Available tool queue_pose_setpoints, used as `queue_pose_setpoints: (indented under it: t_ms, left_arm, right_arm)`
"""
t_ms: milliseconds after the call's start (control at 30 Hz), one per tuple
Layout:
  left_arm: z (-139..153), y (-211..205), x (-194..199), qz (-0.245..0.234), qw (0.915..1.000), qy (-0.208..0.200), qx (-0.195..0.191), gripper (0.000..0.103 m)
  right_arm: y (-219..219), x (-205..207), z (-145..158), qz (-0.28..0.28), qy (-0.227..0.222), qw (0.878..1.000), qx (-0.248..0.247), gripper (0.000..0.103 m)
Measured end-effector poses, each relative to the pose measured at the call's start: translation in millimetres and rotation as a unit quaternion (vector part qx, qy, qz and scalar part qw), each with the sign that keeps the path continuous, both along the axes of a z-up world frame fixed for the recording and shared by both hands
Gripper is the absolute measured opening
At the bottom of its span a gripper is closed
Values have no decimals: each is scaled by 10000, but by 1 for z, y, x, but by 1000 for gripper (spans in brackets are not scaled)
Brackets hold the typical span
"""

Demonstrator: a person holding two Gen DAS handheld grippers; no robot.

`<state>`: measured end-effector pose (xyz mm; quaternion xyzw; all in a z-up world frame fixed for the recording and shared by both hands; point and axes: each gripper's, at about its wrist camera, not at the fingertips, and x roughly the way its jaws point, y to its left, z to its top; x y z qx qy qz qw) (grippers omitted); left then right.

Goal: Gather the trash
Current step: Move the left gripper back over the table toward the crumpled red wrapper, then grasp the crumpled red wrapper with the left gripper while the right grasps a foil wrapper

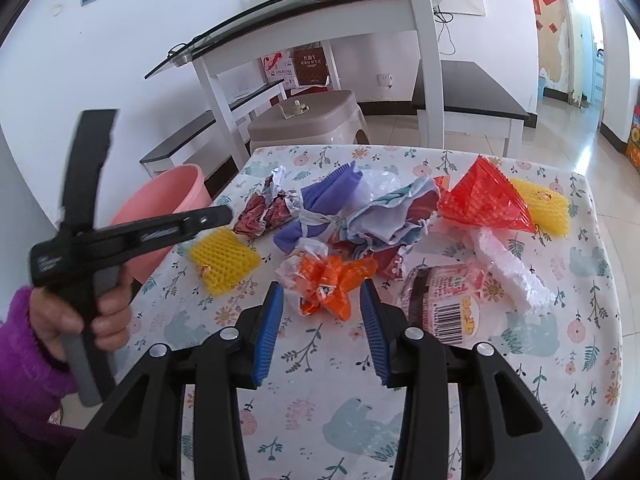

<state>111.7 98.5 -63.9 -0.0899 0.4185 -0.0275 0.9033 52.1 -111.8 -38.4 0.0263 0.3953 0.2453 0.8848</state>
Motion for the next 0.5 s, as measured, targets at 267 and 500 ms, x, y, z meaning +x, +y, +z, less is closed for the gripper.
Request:
queue_pose_setpoints:
  t_ms: [267, 500]
  left_arm:
    - [-22, -2, 26, -5, 9991, 301, -283, 36]
    - [-24, -13, 16, -39, 9998, 55, -192, 27]
  right_arm:
    - [-3, 5, -7, -55, 83, 9999, 20, 41]
    - [-7, 10, -11, -131, 185, 9997, 42, 41]
